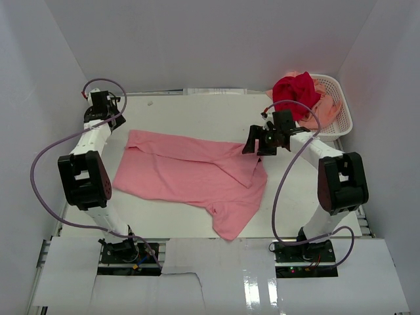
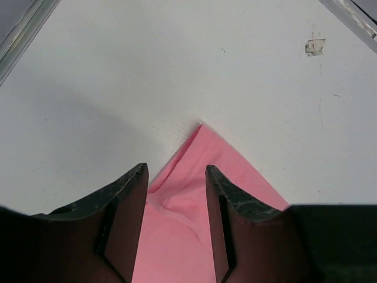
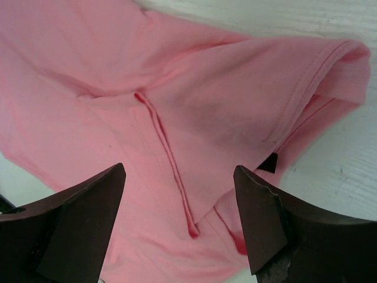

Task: Fold and stack the t-shirts
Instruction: Fold the flattened tshirt in 1/3 of the way

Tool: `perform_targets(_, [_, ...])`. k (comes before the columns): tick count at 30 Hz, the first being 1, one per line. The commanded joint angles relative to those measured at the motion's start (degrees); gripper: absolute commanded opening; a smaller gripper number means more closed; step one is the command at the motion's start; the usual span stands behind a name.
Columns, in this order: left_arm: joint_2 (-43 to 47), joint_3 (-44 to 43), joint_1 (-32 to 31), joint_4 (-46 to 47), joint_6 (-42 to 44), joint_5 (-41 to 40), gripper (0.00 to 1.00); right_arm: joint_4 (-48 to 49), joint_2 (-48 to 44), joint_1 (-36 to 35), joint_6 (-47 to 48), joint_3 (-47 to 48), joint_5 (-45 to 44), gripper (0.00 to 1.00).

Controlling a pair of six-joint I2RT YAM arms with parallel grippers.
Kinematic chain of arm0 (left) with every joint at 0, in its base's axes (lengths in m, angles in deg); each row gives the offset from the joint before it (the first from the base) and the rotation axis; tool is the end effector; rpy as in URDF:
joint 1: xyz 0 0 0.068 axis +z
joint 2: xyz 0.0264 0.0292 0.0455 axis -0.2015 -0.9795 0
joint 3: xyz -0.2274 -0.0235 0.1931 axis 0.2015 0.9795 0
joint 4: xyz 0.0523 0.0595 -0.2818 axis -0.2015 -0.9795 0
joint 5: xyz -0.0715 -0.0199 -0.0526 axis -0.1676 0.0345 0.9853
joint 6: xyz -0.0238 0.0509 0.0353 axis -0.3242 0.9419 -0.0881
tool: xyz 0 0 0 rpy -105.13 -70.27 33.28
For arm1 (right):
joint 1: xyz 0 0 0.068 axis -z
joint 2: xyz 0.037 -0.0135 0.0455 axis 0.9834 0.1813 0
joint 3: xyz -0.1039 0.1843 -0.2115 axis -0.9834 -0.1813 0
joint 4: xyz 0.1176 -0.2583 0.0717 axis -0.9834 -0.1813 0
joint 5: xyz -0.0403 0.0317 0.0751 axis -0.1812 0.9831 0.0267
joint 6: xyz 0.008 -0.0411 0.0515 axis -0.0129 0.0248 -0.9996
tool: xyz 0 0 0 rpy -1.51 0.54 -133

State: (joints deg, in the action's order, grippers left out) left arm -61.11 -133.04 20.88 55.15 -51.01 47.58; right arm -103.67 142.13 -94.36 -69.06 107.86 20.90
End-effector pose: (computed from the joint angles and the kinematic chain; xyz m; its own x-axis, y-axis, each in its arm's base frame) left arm 0.4479 0.0836 0.2618 -0.4987 -0.4764 -0.7241 -0.5438 0.8225 -0.1666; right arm 0.3779 0.1198 0.2140 -0.8334 0.0389 -0.5512 -0.2519 0.8611 0.4416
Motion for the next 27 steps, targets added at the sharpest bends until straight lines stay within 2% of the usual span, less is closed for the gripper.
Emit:
perform_targets(1, [3.6, -0.1, 0.1, 0.3, 0.9, 0.5, 0.54, 1.9, 4.2, -0.1, -1.0, 3.0, -1.2, 0.80])
perform_targets(4, [3.7, 1.9, 0.1, 3.8, 1.0, 5.5, 0.54, 4.3, 7.1, -0.1, -2.0, 3.8, -0.4, 0.75])
perform_targets(5, [2.5, 2.3, 0.1, 4.6, 1.0, 11.6, 0.53, 4.6, 8.4, -0.1, -2.2, 4.1, -0.3, 0.72])
perform_targets(9, [-2.5, 1.7, 0.1, 9.6, -0.1, 29.6, 0.33, 5.2, 10.9, -0.1, -2.6, 5.8, -0.4, 0.66])
perform_targets(10, [-3.3, 1.6, 0.1, 10.5, -0.5, 32.0, 0.24, 5.4, 11.2, -0.1, -2.6, 6.1, -0.6, 0.66])
perform_targets(13, [-6.1, 0.1, 0.0, 12.7, -1.3, 39.4, 0.08, 5.4, 12.0, -0.1, -2.6, 7.0, -2.0, 0.62])
perform_targets(15, [-8.1, -1.5, -0.3, 12.9, -1.3, 42.5, 0.01, 5.3, 12.6, -0.1, -2.6, 7.5, -2.2, 0.51])
perform_targets(16, [-8.7, -1.8, -0.4, 13.0, -0.9, 43.5, 0.00, 5.2, 13.3, -0.1, -2.8, 7.7, -2.3, 0.44])
perform_targets(17, [-9.3, -2.1, -0.5, 13.0, -0.7, 44.4, 0.00, 5.1, 13.7, -0.1, -3.0, 7.8, -2.4, 0.29])
perform_targets(18, [-10.5, -2.5, -0.7, 12.6, -0.6, 45.4, 0.00, 5.0, 14.5, -0.1, -3.1, 7.9, -2.2, 0.19])
perform_targets(19, [-11.1, -2.5, -0.7, 12.1, -0.6, 45.4, 0.00, 4.8, 14.8, -0.1, -3.2, 8.0, -2.3, 0.13])
perform_targets(27, [-13.0, 1.6, -1.4, 10.5, -0.6, 40.4, 0.00, 3.4, 17.3, -0.1, -3.2, 9.2, -3.6, 0.13])
